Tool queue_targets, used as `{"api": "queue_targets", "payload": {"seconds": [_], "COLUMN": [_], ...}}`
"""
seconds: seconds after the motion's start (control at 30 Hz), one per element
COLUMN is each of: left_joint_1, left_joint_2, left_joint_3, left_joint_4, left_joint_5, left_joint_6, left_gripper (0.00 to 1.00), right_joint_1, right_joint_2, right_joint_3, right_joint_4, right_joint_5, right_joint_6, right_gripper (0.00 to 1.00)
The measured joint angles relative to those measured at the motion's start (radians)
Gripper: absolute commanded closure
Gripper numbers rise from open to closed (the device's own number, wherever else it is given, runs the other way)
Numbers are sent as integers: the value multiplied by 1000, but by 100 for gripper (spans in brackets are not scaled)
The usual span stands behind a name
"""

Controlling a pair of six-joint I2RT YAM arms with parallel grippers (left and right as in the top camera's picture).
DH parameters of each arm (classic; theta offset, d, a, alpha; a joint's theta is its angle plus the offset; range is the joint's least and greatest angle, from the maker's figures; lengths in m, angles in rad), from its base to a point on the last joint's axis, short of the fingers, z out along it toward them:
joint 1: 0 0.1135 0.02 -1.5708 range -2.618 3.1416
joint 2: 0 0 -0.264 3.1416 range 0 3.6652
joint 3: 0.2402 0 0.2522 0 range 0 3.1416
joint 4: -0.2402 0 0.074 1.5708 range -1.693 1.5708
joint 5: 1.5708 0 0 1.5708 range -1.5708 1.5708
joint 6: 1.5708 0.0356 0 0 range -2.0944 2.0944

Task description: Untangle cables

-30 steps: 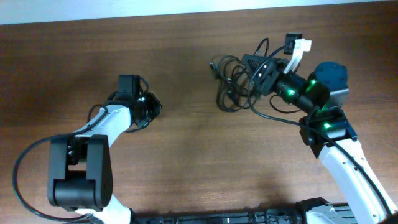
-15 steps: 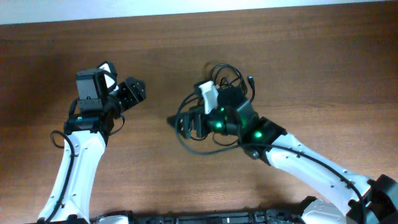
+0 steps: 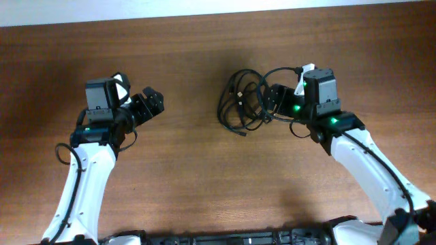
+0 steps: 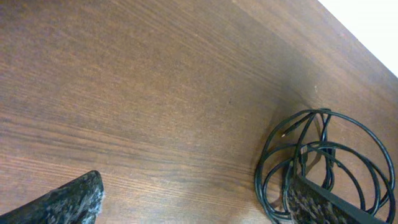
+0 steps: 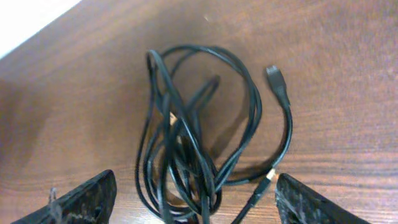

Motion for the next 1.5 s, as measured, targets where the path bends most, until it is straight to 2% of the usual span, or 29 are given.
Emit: {"api": "queue_targets", "payload": {"seconds": [0.03,0.17,0.23,0.3,0.4,0.57,0.6,0.67,0.83,1.07,1.17,1.2,1.23,1.27,1.3,1.33,1.5], "left_joint_1": [0,0,0,-15,-60,-133,-141,-154,-159,-154,-104,-84,-71,-65,-64,-65,-65], "left_joint_2": [0,0,0,0,1,16,19,19,19,19,19,19,20,20,20,20,20], "left_joint_3": [0,0,0,0,0,0,0,0,0,0,0,0,0,0,0,0,0], "left_joint_4": [-3,-4,-4,-4,11,18,18,18,19,18,-8,-30,-52,-69,-82,-98,-99], "left_joint_5": [0,0,0,-3,-9,-35,-38,-40,-45,-113,-124,-126,-129,-129,-129,-129,-129], "left_joint_6": [0,0,0,0,0,0,0,0,0,0,0,0,0,0,0,0,0], "left_gripper": [3,2,0,1,1,1,1,1,1,1,1,1,1,1,1,1,1], "right_joint_1": [0,0,0,0,3,3,3,4,27,351,362,344,310,273,238,185,134], "right_joint_2": [9,10,10,10,16,119,121,121,121,122,122,122,122,122,122,122,122], "right_joint_3": [0,0,0,0,0,0,0,0,0,0,0,0,0,0,0,0,0], "right_joint_4": [0,0,0,0,7,101,117,125,240,287,286,286,286,286,286,283,166], "right_joint_5": [-3,-22,-54,-82,-107,-161,-167,-178,-396,-505,-515,-516,-519,-519,-519,-518,-492], "right_joint_6": [-17,-103,-124,-133,-138,-142,-140,-138,-134,-138,-164,-169,-173,-175,-175,-177,-180], "right_gripper": [41,36,42,42,47,75,88,95,96,96,96,95,55,38,10,1,1]}}
